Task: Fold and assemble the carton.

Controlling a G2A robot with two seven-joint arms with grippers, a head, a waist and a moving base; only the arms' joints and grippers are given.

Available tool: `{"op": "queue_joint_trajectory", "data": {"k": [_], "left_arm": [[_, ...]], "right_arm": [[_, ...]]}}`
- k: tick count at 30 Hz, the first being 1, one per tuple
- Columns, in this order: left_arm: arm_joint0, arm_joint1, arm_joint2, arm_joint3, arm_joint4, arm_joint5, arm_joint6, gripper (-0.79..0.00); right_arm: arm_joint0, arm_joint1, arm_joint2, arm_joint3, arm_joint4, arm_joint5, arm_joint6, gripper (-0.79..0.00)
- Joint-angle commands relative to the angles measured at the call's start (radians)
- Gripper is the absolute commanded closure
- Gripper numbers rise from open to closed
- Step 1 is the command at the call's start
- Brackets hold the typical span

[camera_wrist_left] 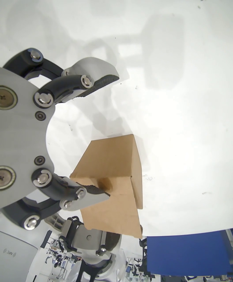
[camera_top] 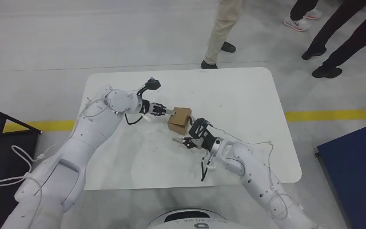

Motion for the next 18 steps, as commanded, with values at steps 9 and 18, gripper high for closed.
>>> {"op": "queue_joint_trajectory", "data": {"k": [9, 18], "left_arm": [[-0.002, -0.006, -0.001, 0.003, -0.013, -0.016, -0.013, -0.785], [-0.009, -0.019, 0.015, 0.018, -0.013, -0.022, -0.024, -0.785]], "right_arm": [[0.027, -0.004, -0.027, 0.000, -0.014, 0.003, 0.049, -0.720], [0.048, -0.006, -0.045, 0.013, -0.033, 0.006, 0.088, -0.736]]}}
